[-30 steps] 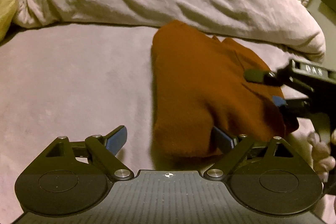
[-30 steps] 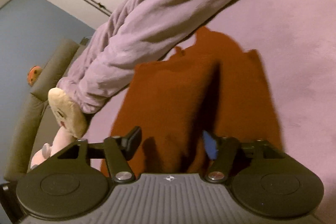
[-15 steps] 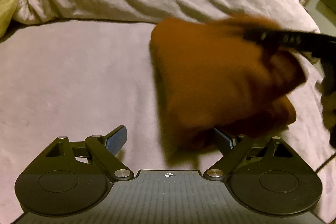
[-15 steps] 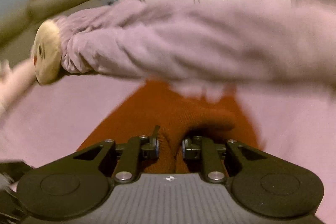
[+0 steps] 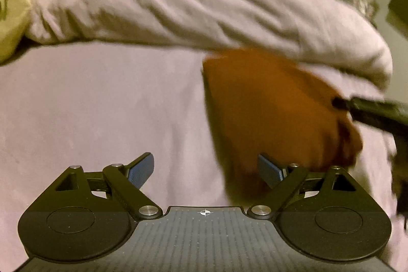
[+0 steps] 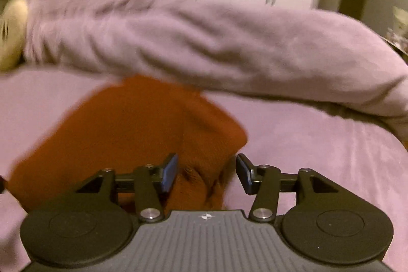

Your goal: Fold small clothes

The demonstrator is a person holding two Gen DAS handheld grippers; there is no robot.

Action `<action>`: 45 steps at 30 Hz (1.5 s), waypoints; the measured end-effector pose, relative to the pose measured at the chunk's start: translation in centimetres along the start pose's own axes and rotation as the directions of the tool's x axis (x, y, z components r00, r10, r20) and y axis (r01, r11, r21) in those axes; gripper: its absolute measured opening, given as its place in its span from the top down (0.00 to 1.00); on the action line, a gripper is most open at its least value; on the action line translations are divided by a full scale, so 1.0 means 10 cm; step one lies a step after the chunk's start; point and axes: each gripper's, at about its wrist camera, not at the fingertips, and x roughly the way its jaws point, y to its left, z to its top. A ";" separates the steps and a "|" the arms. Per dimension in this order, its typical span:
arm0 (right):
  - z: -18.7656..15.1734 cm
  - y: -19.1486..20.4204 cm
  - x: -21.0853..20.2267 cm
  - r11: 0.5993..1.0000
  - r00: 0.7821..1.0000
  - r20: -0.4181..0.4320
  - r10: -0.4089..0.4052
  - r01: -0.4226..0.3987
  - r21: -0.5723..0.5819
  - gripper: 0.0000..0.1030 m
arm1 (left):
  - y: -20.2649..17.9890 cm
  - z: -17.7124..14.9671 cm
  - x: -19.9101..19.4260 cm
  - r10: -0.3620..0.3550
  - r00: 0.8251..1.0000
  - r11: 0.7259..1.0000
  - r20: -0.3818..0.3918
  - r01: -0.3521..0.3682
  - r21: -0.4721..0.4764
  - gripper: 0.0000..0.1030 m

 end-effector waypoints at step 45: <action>-0.49 -0.03 0.07 0.997 0.997 -0.025 0.079 -0.078 0.008 0.87 | -0.23 0.04 0.53 0.041 0.997 0.998 -0.064 -0.038 0.053 0.04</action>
